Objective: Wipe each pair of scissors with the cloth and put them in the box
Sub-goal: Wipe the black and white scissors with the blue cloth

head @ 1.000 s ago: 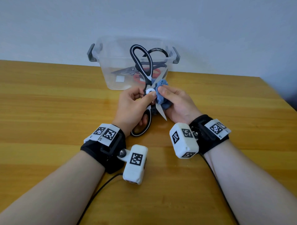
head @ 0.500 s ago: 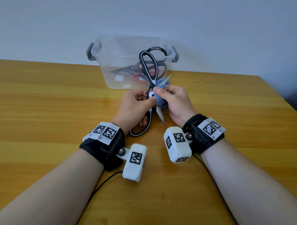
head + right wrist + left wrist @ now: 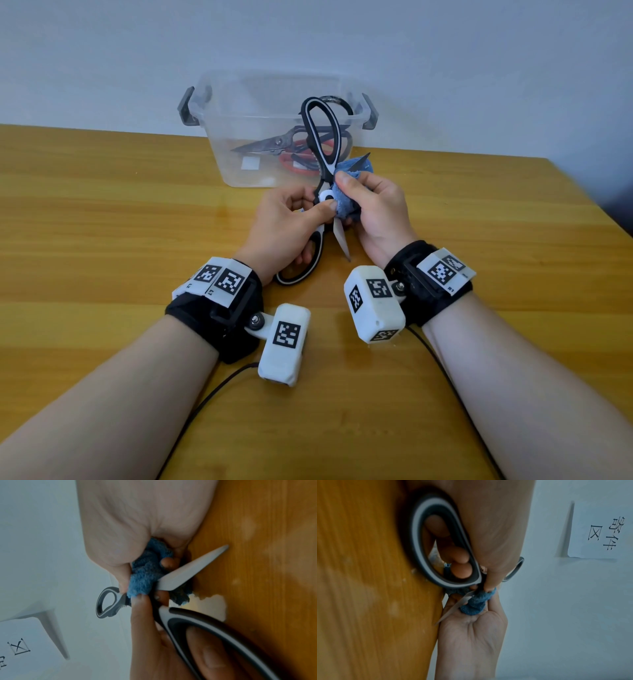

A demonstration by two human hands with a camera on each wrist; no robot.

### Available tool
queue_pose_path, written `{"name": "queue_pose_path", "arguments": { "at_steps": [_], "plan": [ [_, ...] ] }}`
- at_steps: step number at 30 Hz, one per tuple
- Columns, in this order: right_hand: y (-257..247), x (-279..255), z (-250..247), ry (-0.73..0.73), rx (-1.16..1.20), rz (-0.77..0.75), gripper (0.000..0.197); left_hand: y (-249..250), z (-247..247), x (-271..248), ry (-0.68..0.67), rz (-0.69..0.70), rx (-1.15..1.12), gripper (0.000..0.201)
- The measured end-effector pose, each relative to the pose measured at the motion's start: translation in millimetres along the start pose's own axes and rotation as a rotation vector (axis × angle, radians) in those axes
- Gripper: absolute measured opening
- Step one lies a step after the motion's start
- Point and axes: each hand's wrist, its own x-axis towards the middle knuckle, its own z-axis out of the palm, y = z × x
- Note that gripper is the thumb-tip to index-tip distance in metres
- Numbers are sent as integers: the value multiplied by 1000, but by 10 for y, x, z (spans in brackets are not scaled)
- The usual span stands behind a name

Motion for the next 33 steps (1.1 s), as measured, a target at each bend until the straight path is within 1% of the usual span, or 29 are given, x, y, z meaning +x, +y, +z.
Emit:
{"name": "queue_pose_path", "arguments": {
  "at_steps": [2, 5, 10, 15, 17, 20, 21, 23, 26, 27, 29, 31, 33],
  "plan": [
    [-20, -5, -4, 23, 23, 7, 27, 2, 2, -1, -11, 3, 0, 26],
    [-55, 9, -25, 60, 103, 31, 21, -9, 9, -1, -20, -3, 13, 27],
    [-60, 29, -46, 109, 190, 38, 14, -5, 13, -16, -32, -23, 37, 25],
    [-62, 67, -75, 157, 233, 30, 13, 5, 5, -26, -39, -11, 41, 27],
    [-70, 82, -94, 197, 257, 30, 17, 4, 0, -26, -42, -8, 43, 28],
    [-101, 115, -179, 286, 370, 17, 20, -18, -23, -19, 13, -21, 7, 28],
    [-104, 133, -213, 287, 410, 12, 19, -23, -35, -16, 43, -28, -12, 27],
    [-102, 158, -242, 200, 444, 16, 14, -27, -44, -9, 91, -30, -19, 25],
    [-63, 132, -169, -41, 345, 22, 3, -33, -28, -2, 131, -40, -10, 23],
    [-47, 104, -134, -122, 275, 8, 2, -36, -26, 2, 135, -39, -17, 24],
    [-5, 47, -93, -245, 105, -28, 13, -46, -24, 6, 131, -32, -32, 24],
    [23, 27, -91, -287, -13, -59, 16, -41, -30, 4, 118, -25, -40, 19],
    [31, 38, -113, -250, -88, -65, 15, -31, -30, -3, 99, -16, -25, 15]
  ]
}}
